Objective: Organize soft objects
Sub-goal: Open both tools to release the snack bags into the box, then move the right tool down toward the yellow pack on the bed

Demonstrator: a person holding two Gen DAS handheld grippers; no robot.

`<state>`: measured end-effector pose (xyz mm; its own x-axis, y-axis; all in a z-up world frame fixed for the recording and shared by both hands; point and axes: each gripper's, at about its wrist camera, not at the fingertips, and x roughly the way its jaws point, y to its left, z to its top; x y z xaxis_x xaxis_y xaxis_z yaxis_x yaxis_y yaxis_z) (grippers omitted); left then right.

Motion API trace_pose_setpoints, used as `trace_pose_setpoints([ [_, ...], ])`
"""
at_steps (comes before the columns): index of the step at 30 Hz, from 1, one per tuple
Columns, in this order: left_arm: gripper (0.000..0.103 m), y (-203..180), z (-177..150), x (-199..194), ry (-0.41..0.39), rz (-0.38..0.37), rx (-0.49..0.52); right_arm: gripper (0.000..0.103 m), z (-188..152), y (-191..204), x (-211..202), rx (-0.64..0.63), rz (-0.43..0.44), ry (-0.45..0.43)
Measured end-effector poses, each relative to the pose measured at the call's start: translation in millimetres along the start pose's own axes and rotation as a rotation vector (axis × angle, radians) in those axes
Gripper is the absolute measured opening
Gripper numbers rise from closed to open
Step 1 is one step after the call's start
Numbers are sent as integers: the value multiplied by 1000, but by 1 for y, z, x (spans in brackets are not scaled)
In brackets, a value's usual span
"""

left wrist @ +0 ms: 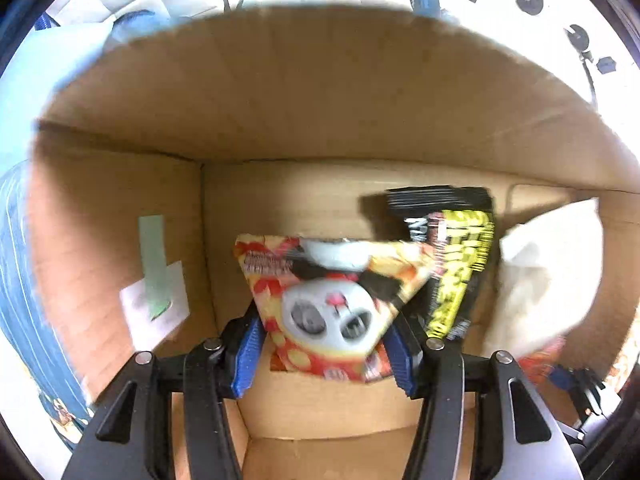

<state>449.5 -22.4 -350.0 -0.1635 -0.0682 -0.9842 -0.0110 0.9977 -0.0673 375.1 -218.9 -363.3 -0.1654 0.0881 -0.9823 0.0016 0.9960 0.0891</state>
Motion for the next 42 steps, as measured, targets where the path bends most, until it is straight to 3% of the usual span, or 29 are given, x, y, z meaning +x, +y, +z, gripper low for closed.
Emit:
trace_pose_setpoints([
  [8, 55, -6, -31, -59, -143, -29, 15, 66, -15, -7, -38, 27, 40, -81],
  [10, 62, -7, -44, -75, -185, -13, 25, 68, -22, -6, -49, 21, 25, -110],
  [11, 71, -10, -49, -84, -203, -10, 31, 68, -25, -5, -54, 16, 21, -121],
  [15, 89, -19, -78, -112, -291, -19, 37, 91, -48, 3, -75, -7, 15, -176],
  [17, 97, -17, -95, -122, -325, -18, 39, 96, -54, 5, -85, -7, 11, -200],
  [21, 97, -8, -125, -134, -366, -37, 28, 103, -72, 18, -108, -9, 14, -257],
  [35, 98, -13, -220, -193, -587, -3, 24, 103, -140, 30, -178, -56, -29, -424],
  [42, 98, -15, -255, -206, -633, 10, 27, 103, -176, 30, -198, -62, -21, -474],
])
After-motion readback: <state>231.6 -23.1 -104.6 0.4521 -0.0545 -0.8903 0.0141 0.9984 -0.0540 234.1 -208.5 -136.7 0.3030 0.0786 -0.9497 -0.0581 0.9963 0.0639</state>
